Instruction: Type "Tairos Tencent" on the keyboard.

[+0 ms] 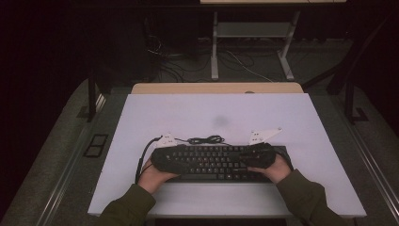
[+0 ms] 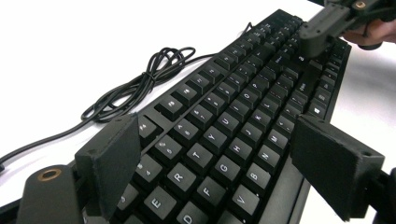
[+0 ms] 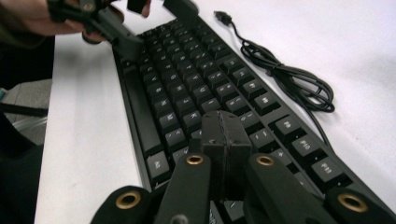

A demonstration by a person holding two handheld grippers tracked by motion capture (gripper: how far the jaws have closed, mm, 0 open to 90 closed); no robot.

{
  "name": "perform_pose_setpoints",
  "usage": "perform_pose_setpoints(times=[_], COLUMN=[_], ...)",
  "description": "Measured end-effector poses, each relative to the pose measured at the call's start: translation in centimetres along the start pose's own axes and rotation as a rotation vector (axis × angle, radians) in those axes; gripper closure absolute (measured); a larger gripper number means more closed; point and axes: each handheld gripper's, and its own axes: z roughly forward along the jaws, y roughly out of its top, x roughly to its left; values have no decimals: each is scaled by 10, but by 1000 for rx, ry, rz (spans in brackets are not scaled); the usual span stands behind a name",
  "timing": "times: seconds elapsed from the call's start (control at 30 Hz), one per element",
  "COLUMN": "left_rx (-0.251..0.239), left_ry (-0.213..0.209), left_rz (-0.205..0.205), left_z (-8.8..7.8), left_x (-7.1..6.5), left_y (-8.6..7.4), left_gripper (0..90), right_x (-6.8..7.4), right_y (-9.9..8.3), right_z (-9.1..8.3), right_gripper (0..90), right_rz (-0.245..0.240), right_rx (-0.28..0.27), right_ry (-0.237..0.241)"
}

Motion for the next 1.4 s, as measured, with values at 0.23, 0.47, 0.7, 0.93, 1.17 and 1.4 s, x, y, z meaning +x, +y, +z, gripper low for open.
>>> perform_pose_setpoints(times=[0.23,0.47,0.7,0.93,1.17,1.4], left_rx=[-1,-6,3,14,29,46], left_ry=[4,31,33,29,35,52], left_rz=[4,10,19,18,16,22], left_z=[4,9,12,14,15,15], left_x=[2,1,-2,-1,0,2], left_y=[9,12,9,6,5,4], left_gripper=[154,154,158,172,260,491], right_x=[1,2,4,5,4,3], right_y=[-7,-17,-22,-24,-25,-26], right_z=[-6,-9,-3,3,5,4], right_gripper=[892,891,891,892,892,891], right_rz=[-3,-10,-33,-49,-44,-42], right_rx=[19,57,112,152,157,154], right_ry=[3,-10,-11,-16,-12,-10])
